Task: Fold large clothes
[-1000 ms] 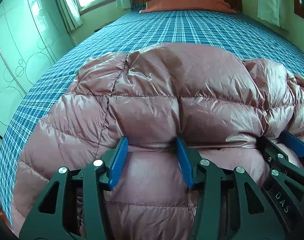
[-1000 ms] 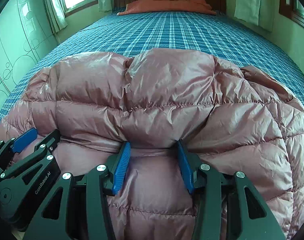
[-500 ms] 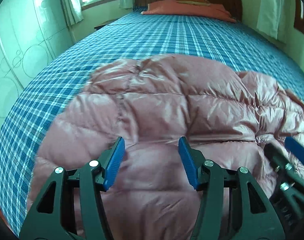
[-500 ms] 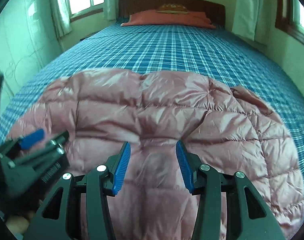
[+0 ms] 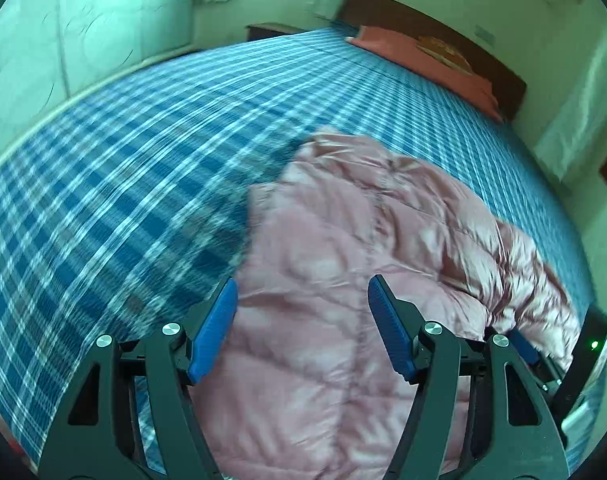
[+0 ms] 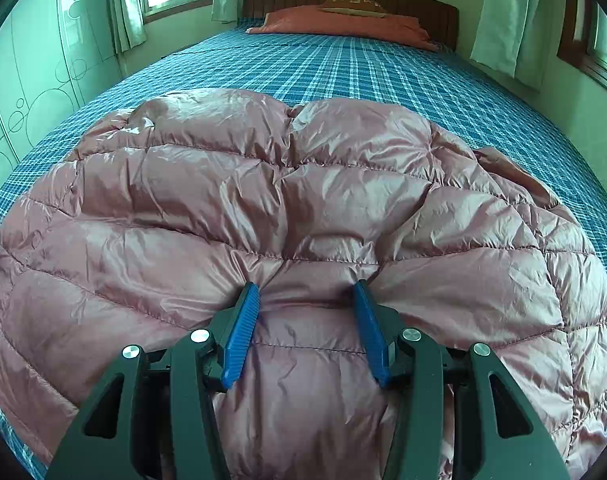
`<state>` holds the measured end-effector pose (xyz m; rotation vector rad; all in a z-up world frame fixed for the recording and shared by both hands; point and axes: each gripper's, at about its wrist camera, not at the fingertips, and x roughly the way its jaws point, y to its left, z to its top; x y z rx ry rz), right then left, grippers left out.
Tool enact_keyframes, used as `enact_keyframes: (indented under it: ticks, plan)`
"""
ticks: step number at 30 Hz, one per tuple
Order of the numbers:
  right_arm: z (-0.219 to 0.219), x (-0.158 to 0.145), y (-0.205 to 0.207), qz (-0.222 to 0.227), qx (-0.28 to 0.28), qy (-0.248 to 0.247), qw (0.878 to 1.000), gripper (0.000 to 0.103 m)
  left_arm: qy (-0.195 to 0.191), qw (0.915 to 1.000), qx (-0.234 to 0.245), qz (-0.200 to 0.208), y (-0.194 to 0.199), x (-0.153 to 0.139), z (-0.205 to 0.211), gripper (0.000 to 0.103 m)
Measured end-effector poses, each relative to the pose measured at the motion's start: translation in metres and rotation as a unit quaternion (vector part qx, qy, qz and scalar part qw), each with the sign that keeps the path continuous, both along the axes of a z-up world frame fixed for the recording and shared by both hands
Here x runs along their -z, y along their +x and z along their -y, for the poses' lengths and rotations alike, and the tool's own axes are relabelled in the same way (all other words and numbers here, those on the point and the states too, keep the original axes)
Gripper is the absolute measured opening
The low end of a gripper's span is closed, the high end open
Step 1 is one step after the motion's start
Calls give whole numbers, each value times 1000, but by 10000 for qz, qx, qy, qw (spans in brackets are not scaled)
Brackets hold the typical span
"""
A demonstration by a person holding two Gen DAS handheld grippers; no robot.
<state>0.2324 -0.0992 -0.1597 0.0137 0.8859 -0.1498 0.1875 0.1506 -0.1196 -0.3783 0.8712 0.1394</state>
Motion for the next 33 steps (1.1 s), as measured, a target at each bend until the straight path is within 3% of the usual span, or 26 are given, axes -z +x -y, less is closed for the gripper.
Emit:
enact_keyframes:
  ticks: [2, 3, 7, 14, 21, 25, 27, 29, 33]
  plan:
    - [-1, 0, -1, 14, 3, -11, 10000, 49, -392, 9991, -119, -49, -2, 7, -15, 68]
    - [-2, 0, -1, 22, 6, -20, 10000, 49, -755, 9970, -183, -62, -5, 14, -24, 68]
    - [-4, 1, -3, 41, 13, -24, 10000, 49, -1622, 9864, -191, -156, -7, 37, -35, 68]
    - [-6, 1, -3, 52, 23, -26, 10000, 49, -2319, 9722, -58, -323, 6, 64, -38, 72]
    - [-8, 0, -4, 67, 31, -43, 10000, 49, -2510, 9670, 377, -238, 20, 61, -32, 68]
    - [-9, 1, -4, 74, 35, -70, 9999, 49, -2418, 9696, 293, -247, 25, 71, -31, 65]
    - [-10, 1, -4, 78, 36, -91, 9999, 49, -2386, 9704, 294, -210, 27, 68, -29, 55]
    - [-11, 1, -4, 81, 41, -100, 9999, 49, -2225, 9735, 502, -153, 28, 61, -21, 34]
    - [-13, 2, -4, 76, 43, -126, 9999, 49, -1907, 9791, 699, 124, 22, 42, -11, 21]
